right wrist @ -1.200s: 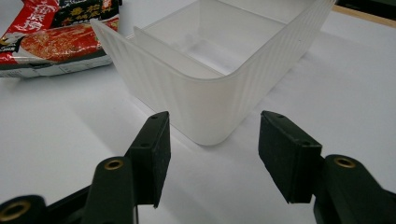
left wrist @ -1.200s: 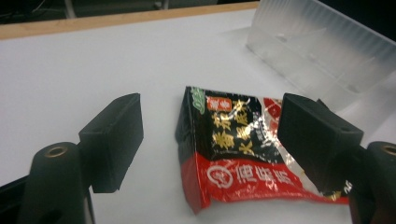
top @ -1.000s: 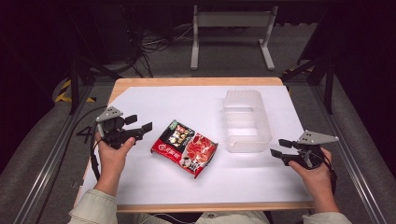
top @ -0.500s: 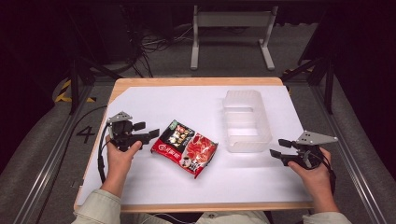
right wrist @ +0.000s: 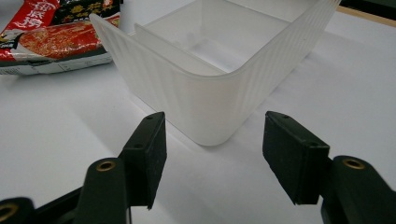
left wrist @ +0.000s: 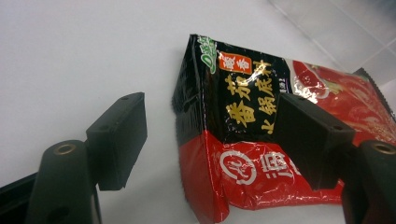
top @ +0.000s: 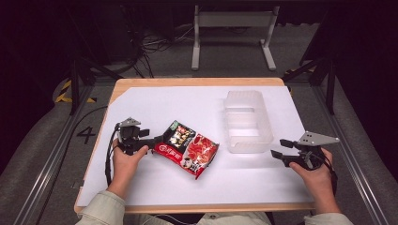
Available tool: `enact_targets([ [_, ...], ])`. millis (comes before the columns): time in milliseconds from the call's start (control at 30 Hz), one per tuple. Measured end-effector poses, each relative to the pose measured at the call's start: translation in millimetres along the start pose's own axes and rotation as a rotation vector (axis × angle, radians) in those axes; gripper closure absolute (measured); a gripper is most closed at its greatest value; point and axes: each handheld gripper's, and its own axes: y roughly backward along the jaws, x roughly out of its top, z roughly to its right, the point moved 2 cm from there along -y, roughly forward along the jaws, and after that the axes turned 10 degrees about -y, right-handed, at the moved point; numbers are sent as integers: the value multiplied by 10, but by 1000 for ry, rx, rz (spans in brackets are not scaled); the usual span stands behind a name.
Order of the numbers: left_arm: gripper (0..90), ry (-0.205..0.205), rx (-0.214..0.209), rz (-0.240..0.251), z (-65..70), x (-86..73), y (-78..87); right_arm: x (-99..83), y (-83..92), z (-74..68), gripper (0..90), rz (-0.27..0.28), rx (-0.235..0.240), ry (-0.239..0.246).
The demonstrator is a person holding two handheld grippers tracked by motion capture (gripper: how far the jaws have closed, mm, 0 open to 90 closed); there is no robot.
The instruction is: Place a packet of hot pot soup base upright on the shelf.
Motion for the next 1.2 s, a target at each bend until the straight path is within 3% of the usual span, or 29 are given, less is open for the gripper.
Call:
enact_targets([
  [133, 281, -17, -5, -28, 16, -45, -74, -3, -2, 0, 397, -3, -2, 3],
  [200, 307, -13, 20, -55, 21, -64, -113, -2, -1, -1, 398, -3, 1, 4],
  [367, 321, -31, 29, -73, 72, -76, -155, -7, -5, -5, 399, -7, 4, 7],
  [567, 334, -46, 18, -98, 114, -93, -198, -9, -12, -8, 397, -9, 6, 8],
  [667, 421, -67, -12, -115, 138, -101, -220, -10, -15, -8, 397, -11, 7, 8],
  [733, 452, -85, 3, -128, 159, -102, -232, -10, -20, -11, 397, -12, 9, 9],
  [867, 466, -64, -10, -156, 169, -130, -278, -8, -23, -11, 397, -13, 10, 11],
  [933, 455, -61, -10, -99, 178, -175, -320, -9, -25, -9, 396, -14, 8, 10],
  [1033, 458, -55, -17, -100, 184, -176, -331, -10, -31, -9, 389, -15, 16, 3],
  [1200, 575, -36, -41, -106, 157, -175, -325, -12, -49, -7, 388, -23, 24, -4],
])
